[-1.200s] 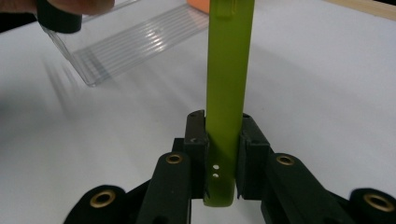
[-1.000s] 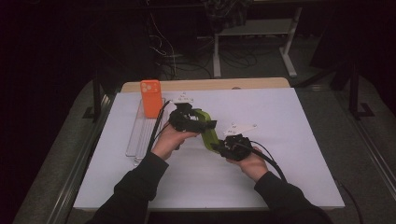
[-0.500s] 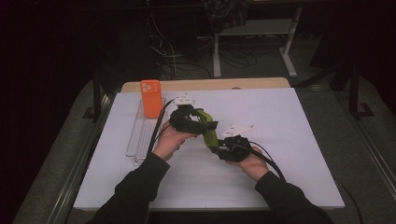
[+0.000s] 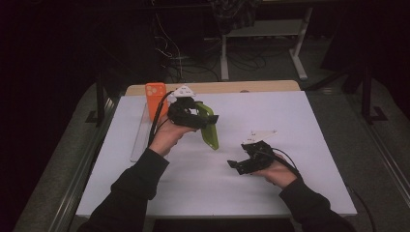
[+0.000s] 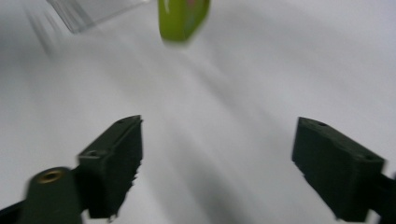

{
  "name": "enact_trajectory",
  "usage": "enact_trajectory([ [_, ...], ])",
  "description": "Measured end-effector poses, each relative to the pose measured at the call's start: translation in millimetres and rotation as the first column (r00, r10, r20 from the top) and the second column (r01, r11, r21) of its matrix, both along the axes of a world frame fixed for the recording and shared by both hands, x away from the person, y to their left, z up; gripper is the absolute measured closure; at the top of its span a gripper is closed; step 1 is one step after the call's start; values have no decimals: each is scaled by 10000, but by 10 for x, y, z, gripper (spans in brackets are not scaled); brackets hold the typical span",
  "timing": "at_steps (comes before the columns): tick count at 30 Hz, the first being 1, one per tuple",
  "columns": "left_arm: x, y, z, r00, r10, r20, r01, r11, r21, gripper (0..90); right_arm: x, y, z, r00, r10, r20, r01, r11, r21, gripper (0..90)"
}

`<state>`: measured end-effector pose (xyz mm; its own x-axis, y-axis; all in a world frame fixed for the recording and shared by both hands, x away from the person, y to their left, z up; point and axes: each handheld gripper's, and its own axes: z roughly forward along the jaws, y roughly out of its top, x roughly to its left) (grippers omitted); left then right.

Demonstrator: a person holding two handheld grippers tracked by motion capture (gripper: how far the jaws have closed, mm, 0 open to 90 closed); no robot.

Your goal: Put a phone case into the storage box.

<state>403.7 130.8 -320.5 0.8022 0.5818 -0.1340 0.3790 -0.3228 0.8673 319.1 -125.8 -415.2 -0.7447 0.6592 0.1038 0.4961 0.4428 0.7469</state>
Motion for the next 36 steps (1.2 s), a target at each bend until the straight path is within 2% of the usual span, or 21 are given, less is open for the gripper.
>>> enact_trajectory([
  [2,21,43,54,9999,133,55,-133,9999,21,136,-30,-42,-21,9998,-195,-13,195,9997,-126,100],
  [5,46,124,135,9994,309,136,-310,9995,66,136,-64,-116,-62,9998,-184,83,186,9996,-228,8],
  [8,67,205,213,9986,461,252,-465,9988,149,136,-95,-178,-98,9991,-254,340,262,9994,-246,0],
  [9,75,235,238,9984,474,305,-481,9986,209,136,-108,-191,-101,9992,-292,276,298,9993,-225,0],
  [13,94,370,329,9963,733,445,-747,9968,301,136,-142,-236,-126,9984,-244,512,264,9989,-391,0],
  [17,140,554,403,9901,1233,665,-1263,9911,429,136,-175,-309,-141,9980,-288,560,313,9985,-439,0],
  [18,157,609,424,9881,1335,760,-1379,9888,564,136,-185,-331,-149,9978,-361,552,381,9986,-361,0],
  [24,258,928,512,9718,2167,936,-2240,9715,771,136,-220,-494,-172,9961,-733,483,750,9965,-360,0],
  [26,297,1017,523,9644,2460,968,-2536,9642,768,136,-229,-532,-169,9950,-856,506,874,9956,-340,0],
  [29,357,1145,534,9546,2786,1055,-2892,9517,1033,136,-242,-577,-166,9946,-904,503,920,9953,-296,0],
  [36,546,1336,423,9317,3540,810,-3622,9218,1384,136,-266,-655,-161,9925,-1126,469,1135,9934,-168,0],
])
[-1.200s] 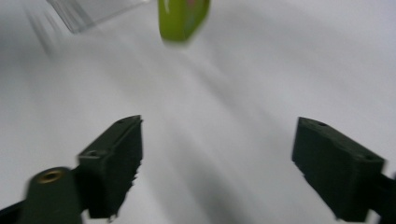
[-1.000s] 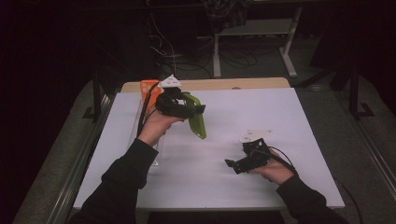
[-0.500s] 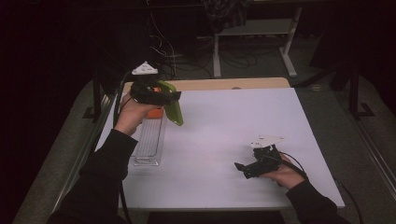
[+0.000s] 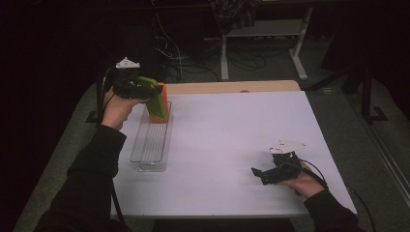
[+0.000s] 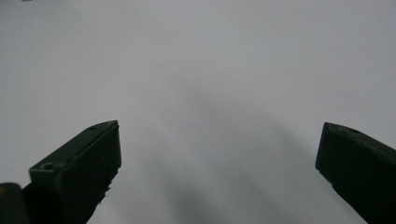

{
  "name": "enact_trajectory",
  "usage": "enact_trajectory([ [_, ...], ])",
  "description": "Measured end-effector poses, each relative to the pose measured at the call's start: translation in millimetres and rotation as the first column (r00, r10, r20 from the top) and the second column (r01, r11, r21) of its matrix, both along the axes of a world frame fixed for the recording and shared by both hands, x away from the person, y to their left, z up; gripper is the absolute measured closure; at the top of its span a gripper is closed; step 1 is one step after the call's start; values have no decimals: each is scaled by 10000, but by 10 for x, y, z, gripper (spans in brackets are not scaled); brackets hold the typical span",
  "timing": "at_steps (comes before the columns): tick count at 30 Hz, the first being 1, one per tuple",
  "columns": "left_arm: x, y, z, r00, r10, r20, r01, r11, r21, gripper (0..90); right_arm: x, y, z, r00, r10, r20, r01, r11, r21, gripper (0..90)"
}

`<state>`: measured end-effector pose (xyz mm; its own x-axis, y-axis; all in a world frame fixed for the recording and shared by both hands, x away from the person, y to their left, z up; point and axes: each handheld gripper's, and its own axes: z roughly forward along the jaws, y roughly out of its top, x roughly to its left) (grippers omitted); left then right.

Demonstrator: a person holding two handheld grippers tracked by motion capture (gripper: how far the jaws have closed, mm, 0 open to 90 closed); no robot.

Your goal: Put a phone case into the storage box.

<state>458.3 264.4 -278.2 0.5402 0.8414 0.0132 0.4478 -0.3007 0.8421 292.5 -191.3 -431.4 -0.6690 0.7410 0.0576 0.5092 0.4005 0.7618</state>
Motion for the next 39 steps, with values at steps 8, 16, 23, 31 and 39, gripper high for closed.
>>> enact_trajectory([
  [8,258,5,-264,9945,726,-749,-690,9964,496,136,0,-15,6,9999,66,93,-67,9999,94,0],
  [16,431,-22,-532,9807,1369,-1393,-1209,9857,1173,134,-8,-23,14,9999,118,65,-119,9999,86,0],
  [23,511,-62,-704,9737,1814,-1380,-1614,9762,1446,130,2,-16,18,9998,182,113,-183,9998,125,0],
  [31,565,-64,-786,9714,1936,-1372,-1781,9769,1179,98,1,-24,22,9996,237,141,-239,9996,155,0],
  [39,523,-24,-730,9740,1763,-1425,-1646,9822,901,25,-4,-19,28,9997,212,93,-214,9995,237,0],
])
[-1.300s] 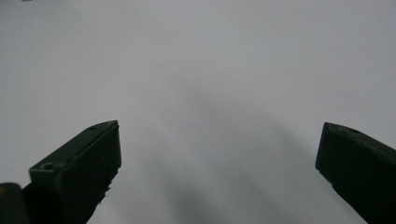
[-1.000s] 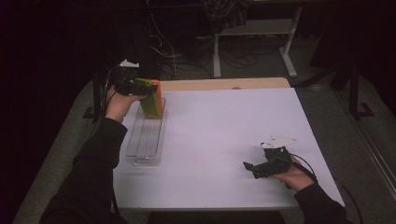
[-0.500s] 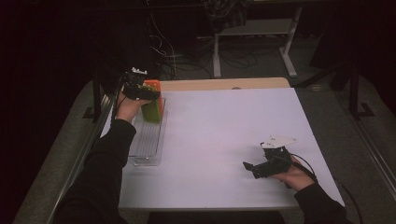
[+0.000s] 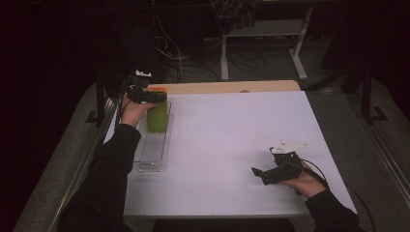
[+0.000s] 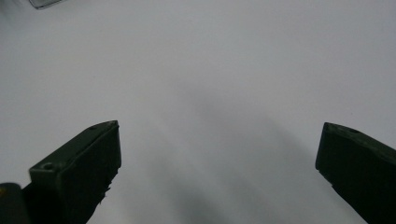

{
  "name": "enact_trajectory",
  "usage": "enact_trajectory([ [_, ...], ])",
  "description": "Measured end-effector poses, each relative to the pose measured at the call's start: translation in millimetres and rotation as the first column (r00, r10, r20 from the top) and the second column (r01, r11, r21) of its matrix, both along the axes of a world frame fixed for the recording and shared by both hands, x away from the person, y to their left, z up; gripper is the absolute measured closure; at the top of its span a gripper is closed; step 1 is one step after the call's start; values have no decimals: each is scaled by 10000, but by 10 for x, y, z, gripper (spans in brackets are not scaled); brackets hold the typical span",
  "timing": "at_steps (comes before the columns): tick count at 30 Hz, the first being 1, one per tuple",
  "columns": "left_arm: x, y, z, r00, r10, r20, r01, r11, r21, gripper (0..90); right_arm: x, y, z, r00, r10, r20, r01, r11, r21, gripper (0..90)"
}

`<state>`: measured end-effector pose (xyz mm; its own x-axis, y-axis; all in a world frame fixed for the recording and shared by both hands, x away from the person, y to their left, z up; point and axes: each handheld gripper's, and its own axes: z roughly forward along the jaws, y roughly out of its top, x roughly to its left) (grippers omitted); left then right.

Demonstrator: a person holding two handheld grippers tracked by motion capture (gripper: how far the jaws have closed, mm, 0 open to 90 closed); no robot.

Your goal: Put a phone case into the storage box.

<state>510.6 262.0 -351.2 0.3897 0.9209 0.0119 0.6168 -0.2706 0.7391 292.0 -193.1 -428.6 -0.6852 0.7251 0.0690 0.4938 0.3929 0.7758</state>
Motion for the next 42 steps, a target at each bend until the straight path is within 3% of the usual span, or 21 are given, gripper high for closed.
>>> enact_trajectory([
  [6,-206,22,121,9951,-985,-9,985,9949,-232,23,2,-4,5,10000,6,86,-6,10000,6,0],
  [11,-483,8,208,9750,-2218,98,2220,9731,-614,23,0,-4,11,10000,38,57,-38,10000,8,0],
  [15,-739,4,256,9517,-3034,468,3063,9486,-800,23,4,-2,17,9999,47,102,-48,10000,11,0],
  [16,-847,-5,258,9422,-3295,607,3341,9376,-965,23,5,-2,18,9999,36,110,-36,10000,-4,0],
  [18,-952,-15,254,9337,-3496,773,3564,9283,-1063,10,5,-2,22,9999,66,137,-66,10000,0,0],
  [19,-1025,-25,250,9279,-3627,865,3710,9210,-1186,10,4,-3,23,9999,70,144,-70,10000,3,0],
  [20,-1114,-33,241,9178,-3850,974,3950,9102,-1242,10,4,-4,24,9999,67,150,-67,10000,8,0],
  [26,-1481,-73,148,8790,-4603,1241,4736,8731,-1158,1,3,-6,38,9998,40,217,-41,10000,39,0],
  [30,-1643,-76,34,8692,-4809,1149,4908,8673,-832,0,-5,0,54,9995,134,268,-136,9999,55,0],
  [35,-1788,-66,-112,8574,-5065,914,5139,8523,-971,0,-23,10,116,9990,191,409,-202,9995,258,0],
  [38,-1825,-75,-222,8583,-5084,695,5130,8533,-931,0,-35,14,151,9987,199,473,-217,9991,376,0],
  [42,-1856,-100,-312,8500,-5259,311,5266,8466,-764,0,-41,8,183,9979,239,597,-266,9986,450,0],
])
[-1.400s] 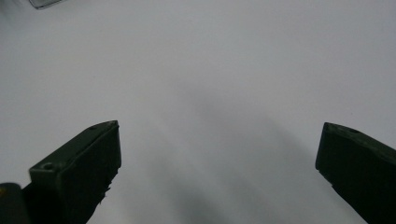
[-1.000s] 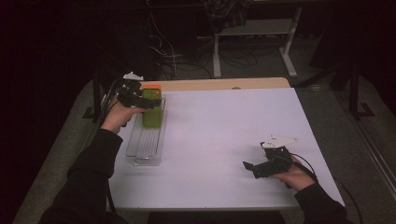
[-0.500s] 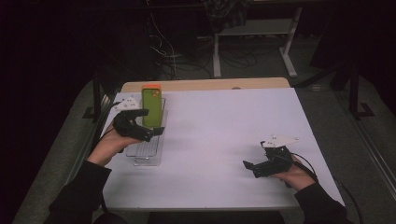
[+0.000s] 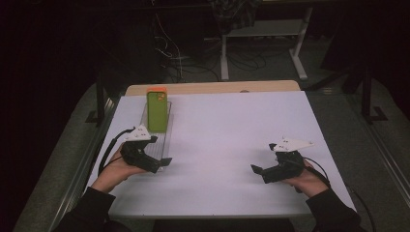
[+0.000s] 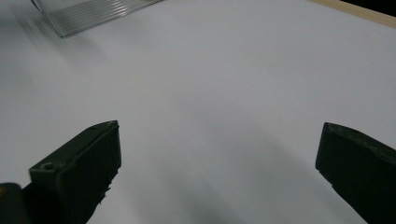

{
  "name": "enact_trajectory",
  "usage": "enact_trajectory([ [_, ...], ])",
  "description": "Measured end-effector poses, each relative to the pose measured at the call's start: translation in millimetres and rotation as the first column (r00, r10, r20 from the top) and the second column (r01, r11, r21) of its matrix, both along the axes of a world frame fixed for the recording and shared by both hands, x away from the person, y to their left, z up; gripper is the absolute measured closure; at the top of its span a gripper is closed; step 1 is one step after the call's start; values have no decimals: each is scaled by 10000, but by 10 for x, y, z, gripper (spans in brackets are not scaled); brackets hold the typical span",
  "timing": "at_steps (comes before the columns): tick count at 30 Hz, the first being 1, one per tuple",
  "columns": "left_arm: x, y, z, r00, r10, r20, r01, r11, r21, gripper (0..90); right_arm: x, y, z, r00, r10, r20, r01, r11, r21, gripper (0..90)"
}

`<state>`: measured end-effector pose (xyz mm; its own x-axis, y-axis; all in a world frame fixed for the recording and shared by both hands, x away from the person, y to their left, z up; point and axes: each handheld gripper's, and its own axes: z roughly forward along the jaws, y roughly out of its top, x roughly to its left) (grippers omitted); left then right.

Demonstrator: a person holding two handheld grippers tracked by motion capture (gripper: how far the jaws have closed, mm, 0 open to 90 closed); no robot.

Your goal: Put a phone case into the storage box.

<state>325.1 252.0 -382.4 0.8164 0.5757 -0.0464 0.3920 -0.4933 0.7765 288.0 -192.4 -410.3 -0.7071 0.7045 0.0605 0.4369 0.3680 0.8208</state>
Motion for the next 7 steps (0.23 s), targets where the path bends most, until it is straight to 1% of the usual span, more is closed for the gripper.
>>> enact_trajectory([
  [3,4,-2,-13,10000,-3,-13,3,10000,98,0,1,1,-4,10000,-22,-28,22,10000,-36,0],
  [5,5,-3,-20,10000,56,-75,-55,9999,84,0,5,-1,-6,10000,19,71,-18,10000,-76,0],
  [7,6,-4,-25,10000,26,-69,-25,9999,144,0,1,0,-4,10000,17,17,-17,10000,-54,0],
])
